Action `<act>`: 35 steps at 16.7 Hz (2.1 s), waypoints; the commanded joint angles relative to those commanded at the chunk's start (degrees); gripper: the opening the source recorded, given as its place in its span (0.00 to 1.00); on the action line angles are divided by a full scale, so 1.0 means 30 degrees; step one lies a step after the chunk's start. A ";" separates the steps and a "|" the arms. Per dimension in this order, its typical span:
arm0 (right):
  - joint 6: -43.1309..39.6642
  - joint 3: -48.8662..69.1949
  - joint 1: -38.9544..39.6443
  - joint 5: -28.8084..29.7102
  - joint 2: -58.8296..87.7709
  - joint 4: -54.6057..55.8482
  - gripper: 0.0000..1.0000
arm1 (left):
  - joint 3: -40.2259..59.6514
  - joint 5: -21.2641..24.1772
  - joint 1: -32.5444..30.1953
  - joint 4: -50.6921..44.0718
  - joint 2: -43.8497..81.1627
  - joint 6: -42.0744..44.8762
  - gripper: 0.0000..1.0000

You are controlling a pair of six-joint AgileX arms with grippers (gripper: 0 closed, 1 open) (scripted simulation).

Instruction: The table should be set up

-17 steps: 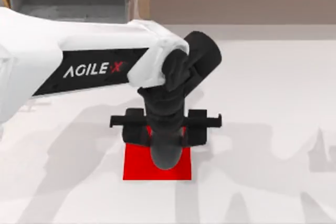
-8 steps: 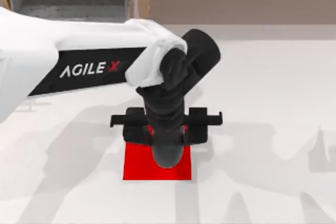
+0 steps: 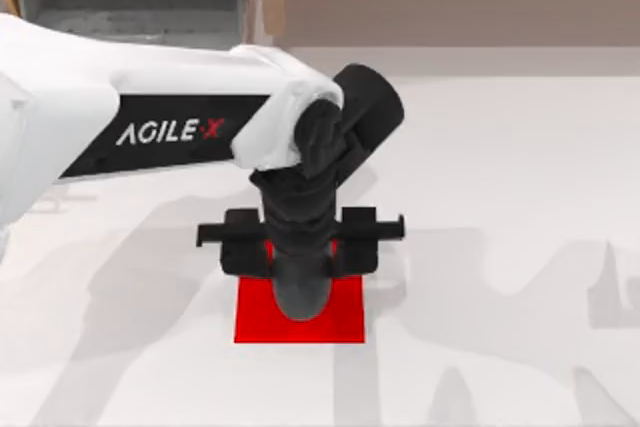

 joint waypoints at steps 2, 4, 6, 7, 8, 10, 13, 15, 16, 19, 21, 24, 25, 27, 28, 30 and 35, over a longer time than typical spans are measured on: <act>0.0000 0.0000 0.0000 0.0000 0.0000 0.0000 1.00 | 0.0000 0.0000 0.0000 0.0000 0.0000 0.0000 0.00; 0.0000 0.0000 0.0000 0.0000 0.0000 0.0000 1.00 | 0.0000 0.0000 0.0000 0.0000 0.0000 0.0000 0.15; 0.0000 0.0000 0.0000 0.0000 0.0000 0.0000 1.00 | 0.0000 0.0000 0.0000 0.0000 0.0000 0.0000 0.30; 0.0000 0.0000 0.0000 0.0000 0.0000 0.0000 1.00 | 0.0000 0.0000 0.0000 0.0000 0.0000 0.0000 0.38; 0.0000 0.0000 0.0000 0.0000 0.0000 0.0000 1.00 | 0.0000 0.0000 0.0000 0.0000 0.0000 0.0000 0.45; 0.0000 0.0000 0.0000 0.0000 0.0000 0.0000 1.00 | 0.0000 0.0000 0.0000 0.0000 0.0000 0.0000 0.60; 0.0000 0.0000 0.0000 0.0000 0.0000 0.0000 1.00 | 0.0000 0.0000 0.0000 0.0000 0.0000 0.0000 0.83; 0.0000 0.0000 0.0000 0.0000 0.0000 0.0000 1.00 | 0.0000 0.0000 0.0000 0.0000 0.0000 0.0000 0.98; 0.0000 0.0000 0.0000 0.0000 0.0000 0.0000 1.00 | 0.0000 0.0000 0.0000 0.0000 0.0000 0.0000 1.00; 0.0000 0.0000 0.0000 0.0000 0.0000 0.0000 1.00 | 0.0000 0.0000 0.0000 0.0000 0.0000 0.0000 1.00; 0.0000 0.0000 0.0000 0.0000 0.0000 0.0000 1.00 | 0.0000 0.0000 0.0000 0.0000 0.0000 0.0000 1.00; 0.0000 0.0000 0.0000 0.0000 0.0000 0.0000 1.00 | 0.0005 0.0001 -0.0045 -0.0001 -0.0010 0.0001 1.00; 0.0000 0.0000 0.0000 0.0000 0.0000 0.0000 1.00 | 0.0005 0.0001 -0.0045 -0.0001 -0.0010 0.0001 1.00; 0.0000 0.0000 0.0000 0.0000 0.0000 0.0000 1.00 | -0.0242 0.0304 0.0207 0.0245 -0.0266 0.0253 1.00; 0.0000 0.0000 0.0000 0.0000 0.0000 0.0000 1.00 | -0.0495 0.0612 0.0433 0.0539 -0.0474 0.0546 1.00; 0.0000 0.0000 0.0000 0.0000 0.0000 0.0000 1.00 | -0.1274 0.1538 0.1111 0.1586 -0.1042 0.1539 1.00; 0.0000 0.0000 0.0000 0.0000 0.0000 0.0000 1.00 | -0.4004 0.5023 0.3877 0.6815 -0.2877 0.6162 1.00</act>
